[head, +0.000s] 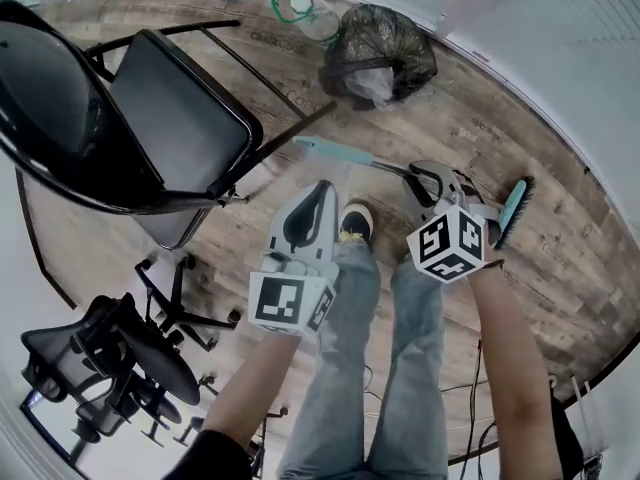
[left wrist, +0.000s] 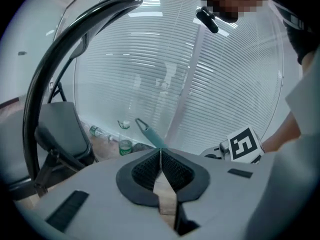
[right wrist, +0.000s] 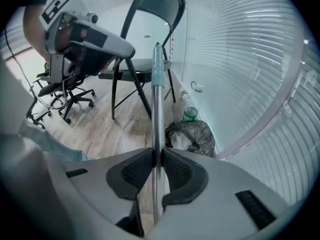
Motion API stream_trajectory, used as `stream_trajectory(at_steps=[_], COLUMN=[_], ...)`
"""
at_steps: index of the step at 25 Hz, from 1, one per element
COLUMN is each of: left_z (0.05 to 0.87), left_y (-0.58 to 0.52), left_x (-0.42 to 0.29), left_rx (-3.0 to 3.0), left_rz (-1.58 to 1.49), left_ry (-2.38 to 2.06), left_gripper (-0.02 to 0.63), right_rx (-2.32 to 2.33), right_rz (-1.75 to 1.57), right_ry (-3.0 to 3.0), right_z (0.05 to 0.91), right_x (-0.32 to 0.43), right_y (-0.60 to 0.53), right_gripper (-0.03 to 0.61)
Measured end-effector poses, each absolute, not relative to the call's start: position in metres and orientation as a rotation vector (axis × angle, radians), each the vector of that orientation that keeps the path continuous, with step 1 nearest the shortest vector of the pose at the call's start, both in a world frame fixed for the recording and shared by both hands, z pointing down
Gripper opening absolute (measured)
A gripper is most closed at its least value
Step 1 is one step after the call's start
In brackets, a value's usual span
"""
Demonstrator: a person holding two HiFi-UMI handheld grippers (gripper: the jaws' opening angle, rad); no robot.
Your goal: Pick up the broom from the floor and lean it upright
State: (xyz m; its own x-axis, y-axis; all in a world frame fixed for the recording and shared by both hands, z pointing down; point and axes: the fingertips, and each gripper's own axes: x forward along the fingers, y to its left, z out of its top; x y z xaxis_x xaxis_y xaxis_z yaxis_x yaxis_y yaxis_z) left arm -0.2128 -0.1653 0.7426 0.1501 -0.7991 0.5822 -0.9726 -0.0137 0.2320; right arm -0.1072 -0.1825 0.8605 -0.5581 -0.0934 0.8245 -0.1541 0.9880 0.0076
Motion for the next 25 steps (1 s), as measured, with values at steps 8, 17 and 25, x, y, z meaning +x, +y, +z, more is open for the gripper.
stream_trajectory(at_steps=[8,17,25], left_z=[0.656,0.577,0.525], left_y=[-0.197,-0.215,-0.232], left_x=[-0.188,-0.147,-0.107], left_rx=[1.998,2.114,2.207], left_rz=[0.395,0.415,0.430], left_ry=[-1.675,-1.615,-1.575], left_gripper=[0.021,0.021,0.021], right_rx=[0.372,0.622,0.852], right_rz=[0.136,0.235,0.377], right_ry=[-2.218,-2.284,-2.317], right_z=[0.770,0.674,0.621], right_x=[-0.076,-0.034,0.012], right_y=[-0.237,-0.284,-0.307], right_gripper=[0.078,0.078,0.080])
